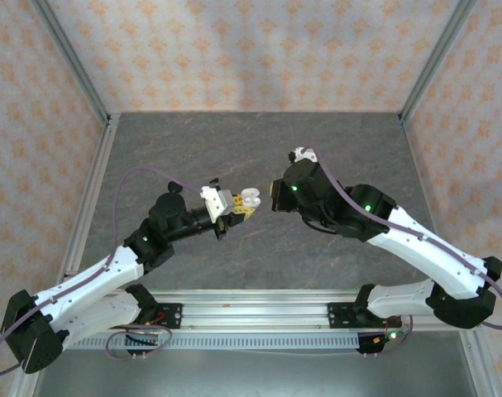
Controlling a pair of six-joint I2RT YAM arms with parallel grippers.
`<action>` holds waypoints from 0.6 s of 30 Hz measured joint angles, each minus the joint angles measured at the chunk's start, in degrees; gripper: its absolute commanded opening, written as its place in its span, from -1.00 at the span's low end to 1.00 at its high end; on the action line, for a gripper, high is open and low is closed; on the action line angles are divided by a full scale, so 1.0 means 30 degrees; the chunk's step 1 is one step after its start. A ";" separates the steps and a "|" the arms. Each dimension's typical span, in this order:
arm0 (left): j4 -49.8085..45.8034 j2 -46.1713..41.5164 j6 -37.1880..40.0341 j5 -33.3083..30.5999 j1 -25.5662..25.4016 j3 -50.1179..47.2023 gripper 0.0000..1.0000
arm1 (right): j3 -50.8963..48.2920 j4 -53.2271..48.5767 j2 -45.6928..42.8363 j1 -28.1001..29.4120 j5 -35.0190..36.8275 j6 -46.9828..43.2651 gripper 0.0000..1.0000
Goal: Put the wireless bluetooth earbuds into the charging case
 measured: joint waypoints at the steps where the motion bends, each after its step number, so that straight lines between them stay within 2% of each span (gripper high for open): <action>1: 0.0022 0.0000 -0.0109 -0.0029 0.0000 0.0015 -1.00 | 0.0007 0.0051 0.0058 0.0153 0.0029 -0.0036 -0.82; 7: 0.0146 0.0197 -0.0481 -0.0299 0.0000 0.0015 -1.00 | 0.0007 0.0656 0.0306 0.0801 0.0153 -0.0182 -0.82; 18: 0.0612 0.0204 -0.1115 -0.0510 0.0000 0.0015 -1.00 | -0.0211 0.2812 0.0379 0.0882 0.0073 -0.0182 -0.83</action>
